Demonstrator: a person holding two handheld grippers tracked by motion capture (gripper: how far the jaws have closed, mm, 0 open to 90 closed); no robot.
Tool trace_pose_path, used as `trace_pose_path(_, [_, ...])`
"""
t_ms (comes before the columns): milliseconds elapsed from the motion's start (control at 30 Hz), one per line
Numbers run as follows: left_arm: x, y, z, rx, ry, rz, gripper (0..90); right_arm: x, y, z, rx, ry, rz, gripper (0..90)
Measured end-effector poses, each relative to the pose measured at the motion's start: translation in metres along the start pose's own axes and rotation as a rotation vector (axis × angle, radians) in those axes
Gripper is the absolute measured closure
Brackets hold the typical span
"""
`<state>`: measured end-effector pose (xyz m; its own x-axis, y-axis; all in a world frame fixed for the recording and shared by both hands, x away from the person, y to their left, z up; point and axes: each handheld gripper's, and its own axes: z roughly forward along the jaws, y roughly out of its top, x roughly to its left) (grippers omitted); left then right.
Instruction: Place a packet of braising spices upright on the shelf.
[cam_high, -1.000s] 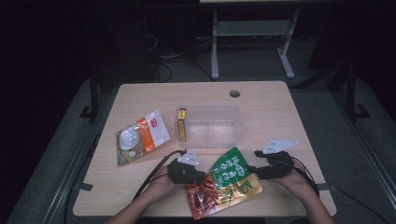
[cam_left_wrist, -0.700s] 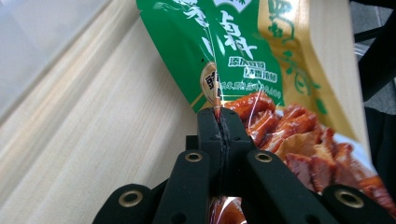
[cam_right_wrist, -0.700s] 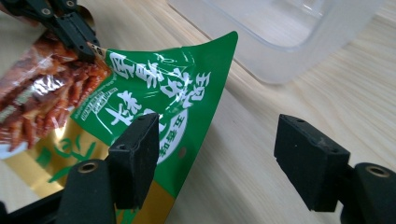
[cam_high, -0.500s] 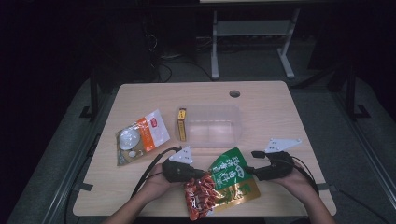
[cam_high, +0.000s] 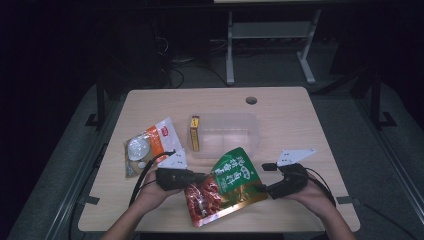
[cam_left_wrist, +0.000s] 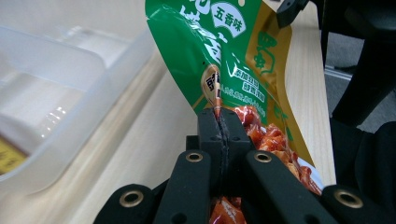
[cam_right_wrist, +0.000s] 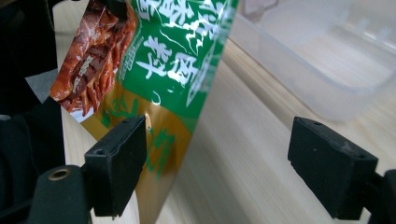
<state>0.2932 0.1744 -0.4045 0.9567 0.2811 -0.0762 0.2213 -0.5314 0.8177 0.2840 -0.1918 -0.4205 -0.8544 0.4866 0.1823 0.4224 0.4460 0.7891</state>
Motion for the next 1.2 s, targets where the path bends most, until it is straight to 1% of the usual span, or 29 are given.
trace_pose_path(33, [0.0, 0.0, 0.0, 0.0, 0.0, 0.0, 89.7, 0.0, 0.0, 0.0, 0.0, 0.0, 0.0, 19.1])
trace_pose_path(67, [0.001, 0.0, -0.005, -0.005, 0.009, -0.002, 89.7, 0.0, 0.002, 0.002, -0.008, 0.002, -0.004, 19.1])
trace_pose_path(100, [0.002, 0.0, -0.01, -0.009, 0.017, -0.004, 89.7, 0.0, 0.008, 0.006, -0.015, 0.019, -0.007, 20.2])
trace_pose_path(133, [0.004, -0.001, -0.016, -0.017, 0.031, -0.005, 89.7, 0.0, 0.01, 0.007, -0.019, 0.022, -0.008, 20.9])
trace_pose_path(200, [0.004, -0.001, -0.019, -0.023, 0.039, -0.01, 89.7, 0.0, 0.014, 0.01, -0.021, 0.03, -0.017, 21.7])
trace_pose_path(267, [0.006, -0.002, -0.026, -0.033, 0.054, -0.009, 89.7, 0.0, 0.022, 0.015, -0.027, 0.046, -0.025, 23.1])
trace_pose_path(300, [0.008, -0.003, -0.03, -0.039, 0.065, -0.008, 89.7, 0.0, 0.031, 0.02, -0.032, 0.062, -0.033, 24.1])
trace_pose_path(333, [0.008, -0.003, -0.03, -0.039, 0.065, -0.008, 89.7, 0.0, 0.031, 0.02, -0.032, 0.062, -0.033, 24.1])
trace_pose_path(367, [0.009, -0.003, -0.032, -0.042, 0.069, -0.009, 89.7, 0.0, 0.034, 0.022, -0.037, 0.069, -0.038, 25.7])
trace_pose_path(400, [0.01, -0.003, -0.034, -0.042, 0.077, -0.012, 89.7, -0.001, 0.038, 0.025, -0.038, 0.087, -0.041, 27.2])
trace_pose_path(433, [0.011, -0.003, -0.035, -0.044, 0.082, -0.008, 89.7, -0.001, 0.044, 0.029, -0.037, 0.099, -0.056, 28.9])
trace_pose_path(467, [0.012, -0.004, -0.038, -0.05, 0.089, -0.012, 89.6, -0.003, 0.051, 0.035, -0.043, 0.124, -0.07, 34.3])
trace_pose_path(500, [0.012, -0.004, -0.038, -0.05, 0.089, -0.012, 89.6, -0.003, 0.051, 0.035, -0.043, 0.124, -0.07, 34.3])
trace_pose_path(533, [0.012, -0.004, -0.04, -0.054, 0.091, -0.013, 89.6, -0.003, 0.054, 0.037, -0.042, 0.137, -0.067, 35.7])
trace_pose_path(567, [0.012, -0.004, -0.042, -0.066, 0.096, -0.011, 89.6, -0.005, 0.062, 0.044, -0.044, 0.148, -0.076, 40.6])
trace_pose_path(600, [0.012, -0.004, -0.042, -0.066, 0.096, -0.011, 89.6, -0.005, 0.062, 0.044, -0.044, 0.148, -0.076, 40.6])
trace_pose_path(633, [0.013, -0.003, -0.045, -0.077, 0.1, -0.018, 89.6, -0.008, 0.068, 0.049, -0.053, 0.17, -0.078, 47.2])
trace_pose_path(667, [0.013, -0.003, -0.045, -0.077, 0.1, -0.018, 89.6, -0.008, 0.068, 0.049, -0.053, 0.17, -0.078, 47.2])
trace_pose_path(700, [0.013, -0.003, -0.047, -0.082, 0.102, -0.015, 89.6, -0.009, 0.07, 0.051, -0.051, 0.172, -0.078, 49.3])
trace_pose_path(733, [0.013, -0.003, -0.048, -0.084, 0.102, -0.021, 89.6, -0.01, 0.073, 0.053, -0.057, 0.173, -0.082, 56.2])
trace_pose_path(800, [0.013, -0.004, -0.049, -0.096, 0.101, -0.023, 89.7, -0.012, 0.073, 0.053, -0.066, 0.184, -0.079, 61.7])
trace_pose_path(833, [0.013, -0.004, -0.049, -0.102, 0.102, -0.022, 89.6, -0.013, 0.071, 0.052, -0.068, 0.191, -0.084, 69.7])
trace_pose_path(900, [0.013, -0.004, -0.05, -0.107, 0.102, -0.024, 89.6, -0.013, 0.07, 0.052, -0.066, 0.193, -0.08, 71.4])
trace_pose_path(933, [0.013, -0.003, -0.05, -0.109, 0.101, -0.023, 89.6, -0.016, 0.068, 0.05, -0.072, 0.207, -0.078, 77.8])
trace_pose_path(967, [0.013, -0.003, -0.05, -0.114, 0.1, -0.024, 89.6, -0.016, 0.067, 0.05, -0.077, 0.208, -0.079, 78.0])
trace_pose_path(1067, [0.013, -0.002, -0.05, -0.112, 0.098, -0.019, 89.6, -0.016, 0.067, 0.051, -0.072, 0.216, -0.083, 81.0])
trace_pose_path(1133, [0.012, -0.002, -0.049, -0.117, 0.098, -0.02, 89.6, -0.015, 0.066, 0.052, -0.059, 0.22, -0.09, 82.5])
trace_pose_path(1167, [0.011, -0.002, -0.048, -0.12, 0.097, -0.022, 89.6, -0.013, 0.065, 0.053, -0.042, 0.219, -0.103, 83.8])
trace_pose_path(1200, [0.012, -0.002, -0.048, -0.121, 0.096, -0.021, 89.6, -0.013, 0.065, 0.054, -0.039, 0.215, -0.106, 84.4])
